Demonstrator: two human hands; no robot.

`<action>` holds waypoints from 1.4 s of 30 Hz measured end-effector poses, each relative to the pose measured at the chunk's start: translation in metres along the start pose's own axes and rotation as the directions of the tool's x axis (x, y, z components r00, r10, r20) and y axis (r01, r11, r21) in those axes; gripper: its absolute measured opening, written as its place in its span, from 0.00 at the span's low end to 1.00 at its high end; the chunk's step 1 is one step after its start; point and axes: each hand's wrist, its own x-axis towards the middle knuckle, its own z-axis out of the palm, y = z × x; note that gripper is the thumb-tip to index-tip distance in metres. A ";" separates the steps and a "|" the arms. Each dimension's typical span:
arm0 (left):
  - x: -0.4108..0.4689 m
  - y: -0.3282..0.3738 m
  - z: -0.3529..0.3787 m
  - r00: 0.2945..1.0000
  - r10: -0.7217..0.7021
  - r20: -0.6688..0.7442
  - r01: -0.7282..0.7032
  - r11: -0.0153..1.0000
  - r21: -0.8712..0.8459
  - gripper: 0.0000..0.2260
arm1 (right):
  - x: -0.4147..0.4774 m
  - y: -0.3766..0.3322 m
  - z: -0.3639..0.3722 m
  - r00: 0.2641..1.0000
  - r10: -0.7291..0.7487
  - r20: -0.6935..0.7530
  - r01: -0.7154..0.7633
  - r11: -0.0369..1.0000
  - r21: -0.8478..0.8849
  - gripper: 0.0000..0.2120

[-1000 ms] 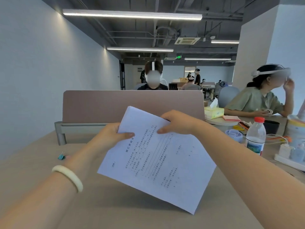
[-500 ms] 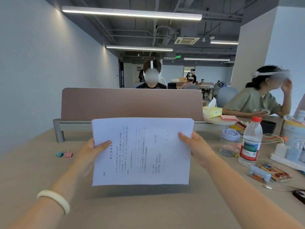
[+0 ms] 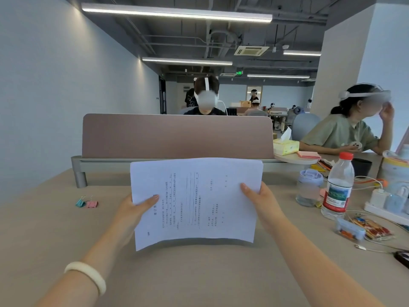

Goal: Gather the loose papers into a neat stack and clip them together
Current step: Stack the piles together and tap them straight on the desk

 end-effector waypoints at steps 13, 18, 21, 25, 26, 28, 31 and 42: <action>-0.005 -0.010 -0.003 0.997 -0.055 0.051 0.055 0.998 0.005 0.41 | -0.004 0.009 -0.002 0.990 0.121 0.065 -0.120 0.993 -0.012 0.24; -0.004 -0.010 -0.005 0.997 -0.062 0.040 0.062 0.998 0.010 0.36 | -0.004 -0.001 0.002 0.997 0.066 0.025 -0.067 0.997 0.041 0.12; -0.005 -0.013 -0.001 0.996 -0.088 0.006 0.088 0.996 -0.015 0.24 | -0.001 0.002 0.010 0.992 0.115 -0.053 -0.115 0.993 0.005 0.13; -0.004 -0.007 0.000 0.994 -0.104 -0.041 0.105 0.994 0.020 0.11 | -0.001 -0.001 0.008 0.986 0.165 -0.027 -0.164 0.985 0.048 0.14; -0.003 0.000 0.000 0.993 -0.105 -0.059 0.108 0.993 0.053 0.09 | -0.001 -0.002 0.006 0.986 0.168 -0.004 -0.167 0.984 0.058 0.14; 0.000 0.023 0.000 0.994 -0.088 -0.068 0.099 0.981 0.170 0.08 | 0.000 -0.004 0.000 0.986 0.162 0.039 -0.164 0.985 0.052 0.13; 0.008 0.086 0.002 1.000 0.011 -0.010 -0.006 0.906 0.423 0.06 | 0.001 -0.008 -0.017 0.986 0.154 0.065 -0.152 0.988 -0.038 0.09; 0.031 0.214 0.112 0.890 -0.001 0.457 -0.455 0.083 0.887 0.13 | 0.008 -0.085 0.022 0.955 -0.045 0.294 0.109 0.972 -0.206 0.30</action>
